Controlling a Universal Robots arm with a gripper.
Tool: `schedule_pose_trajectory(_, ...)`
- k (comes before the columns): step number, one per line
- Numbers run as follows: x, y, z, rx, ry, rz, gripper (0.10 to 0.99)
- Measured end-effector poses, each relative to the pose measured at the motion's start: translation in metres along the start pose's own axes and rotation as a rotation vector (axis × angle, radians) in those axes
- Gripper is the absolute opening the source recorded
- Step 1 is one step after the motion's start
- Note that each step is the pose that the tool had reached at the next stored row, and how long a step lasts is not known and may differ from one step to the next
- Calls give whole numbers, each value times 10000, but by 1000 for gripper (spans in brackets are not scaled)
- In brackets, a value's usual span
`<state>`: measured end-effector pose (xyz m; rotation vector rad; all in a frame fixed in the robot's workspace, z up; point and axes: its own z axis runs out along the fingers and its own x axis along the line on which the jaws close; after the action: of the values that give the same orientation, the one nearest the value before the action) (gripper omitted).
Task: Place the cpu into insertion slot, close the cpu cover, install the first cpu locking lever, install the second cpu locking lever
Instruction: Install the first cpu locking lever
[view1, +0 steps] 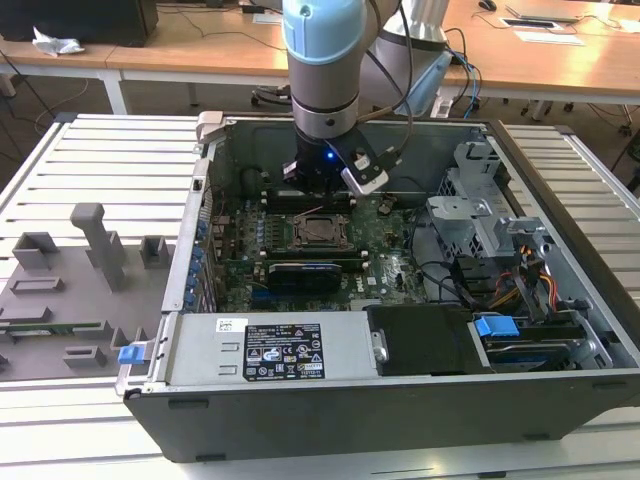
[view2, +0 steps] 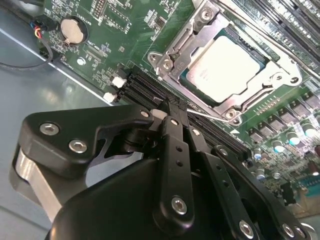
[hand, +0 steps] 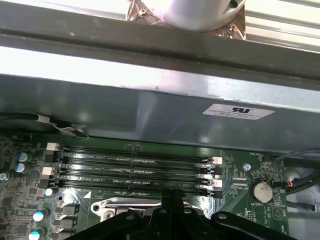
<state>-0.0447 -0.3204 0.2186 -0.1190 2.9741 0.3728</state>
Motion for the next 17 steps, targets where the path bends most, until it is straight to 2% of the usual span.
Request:
schedule_pose_trajectory(1,5,1,7,8,-54,9,106)
schedule_pose_trajectory(4,11,-1,27,40,-144,112,106)
schedule_pose_trajectory(7,17,-8,56,133,-228,387,106)
schedule_pose_trajectory(11,33,-8,79,204,-273,560,106)
schedule_pose_trajectory(12,62,2,82,219,-286,607,106)
schedule_pose_trajectory(17,101,37,88,236,-305,690,106)
